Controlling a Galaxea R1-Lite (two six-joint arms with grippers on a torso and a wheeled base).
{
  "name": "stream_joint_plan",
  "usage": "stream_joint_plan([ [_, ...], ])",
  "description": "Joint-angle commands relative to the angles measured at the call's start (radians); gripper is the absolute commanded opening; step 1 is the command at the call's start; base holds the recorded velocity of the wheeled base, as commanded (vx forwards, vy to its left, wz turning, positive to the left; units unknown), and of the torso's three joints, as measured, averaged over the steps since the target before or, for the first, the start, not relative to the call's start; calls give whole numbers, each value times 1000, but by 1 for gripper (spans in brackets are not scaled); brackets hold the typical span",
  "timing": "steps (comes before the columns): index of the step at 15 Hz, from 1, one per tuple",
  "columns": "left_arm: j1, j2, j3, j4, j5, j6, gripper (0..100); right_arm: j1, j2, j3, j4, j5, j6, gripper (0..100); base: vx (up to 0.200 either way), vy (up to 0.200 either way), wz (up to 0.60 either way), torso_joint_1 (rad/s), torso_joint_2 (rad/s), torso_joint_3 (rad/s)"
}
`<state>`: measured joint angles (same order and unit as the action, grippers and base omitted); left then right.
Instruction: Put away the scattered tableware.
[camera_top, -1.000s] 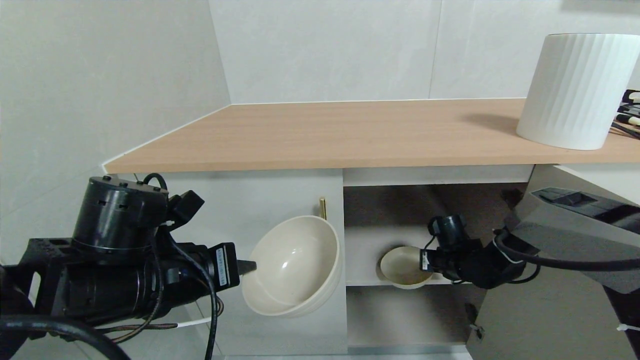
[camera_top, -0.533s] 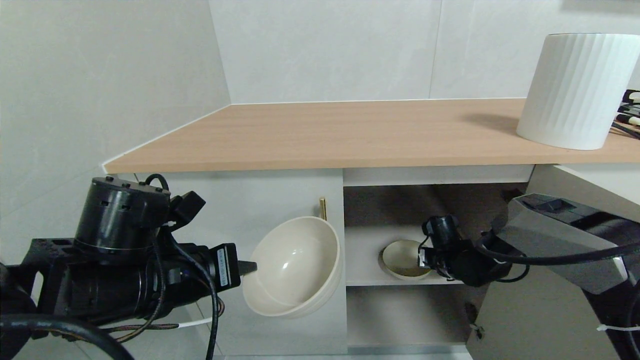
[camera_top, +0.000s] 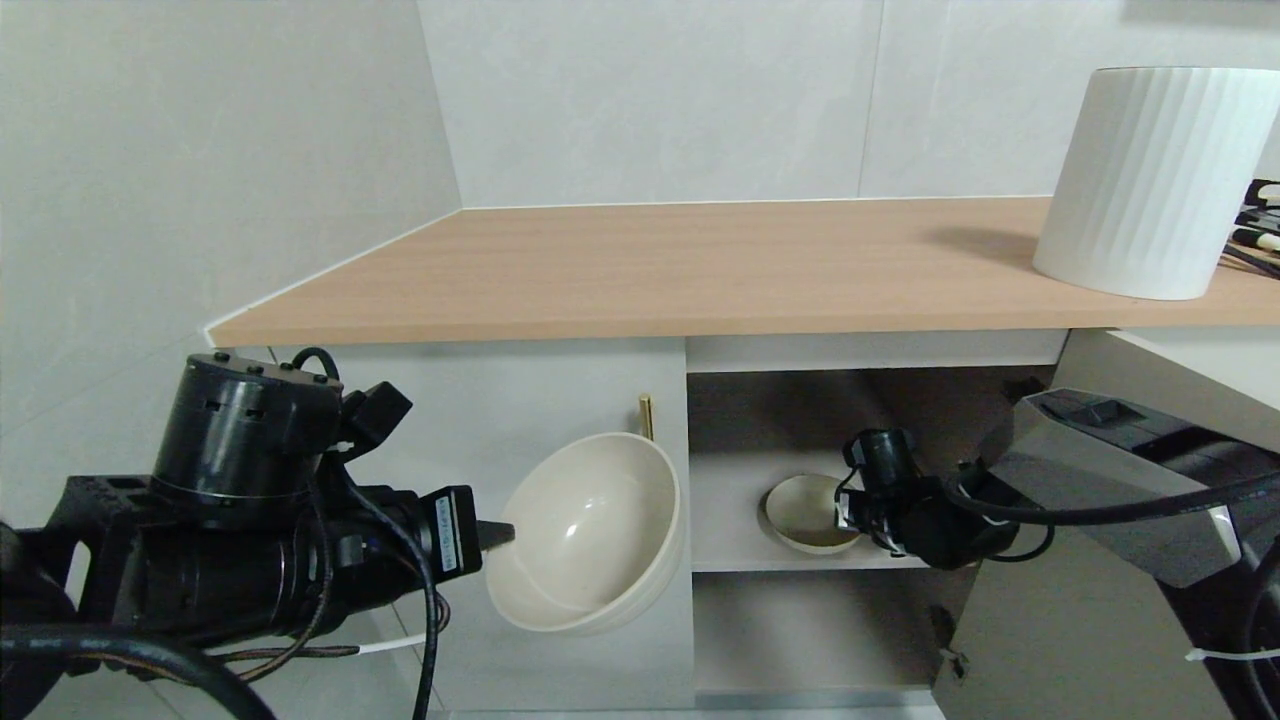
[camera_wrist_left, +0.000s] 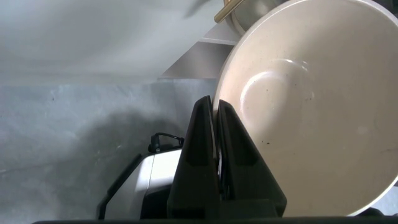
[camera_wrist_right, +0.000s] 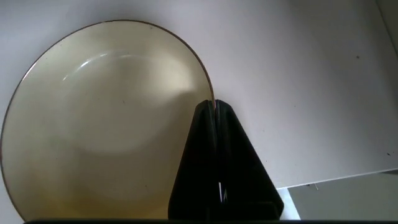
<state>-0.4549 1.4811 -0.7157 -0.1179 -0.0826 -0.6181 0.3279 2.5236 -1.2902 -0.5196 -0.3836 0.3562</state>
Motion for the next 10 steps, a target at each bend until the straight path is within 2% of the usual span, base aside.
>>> stream_joint_plan([
  [1, 1, 1, -1, 0, 0, 0, 0, 0, 0, -8, 0, -8, 0, 0, 0, 0, 0, 0, 0, 0],
  [2, -1, 1, -2, 0, 0, 0, 0, 0, 1, -12, 1, -14, 0, 0, 0, 0, 0, 0, 0, 0],
  [3, 1, 1, -2, 0, 0, 0, 0, -1, 3, -14, 1, -15, 1, 100, 0, 0, 0, 0, 0, 0],
  [10, 1, 8, -10, -2, 0, 3, 0, -1, -52, 11, 6, -18, 40, 100, 0, 0, 0, 0, 0, 0],
])
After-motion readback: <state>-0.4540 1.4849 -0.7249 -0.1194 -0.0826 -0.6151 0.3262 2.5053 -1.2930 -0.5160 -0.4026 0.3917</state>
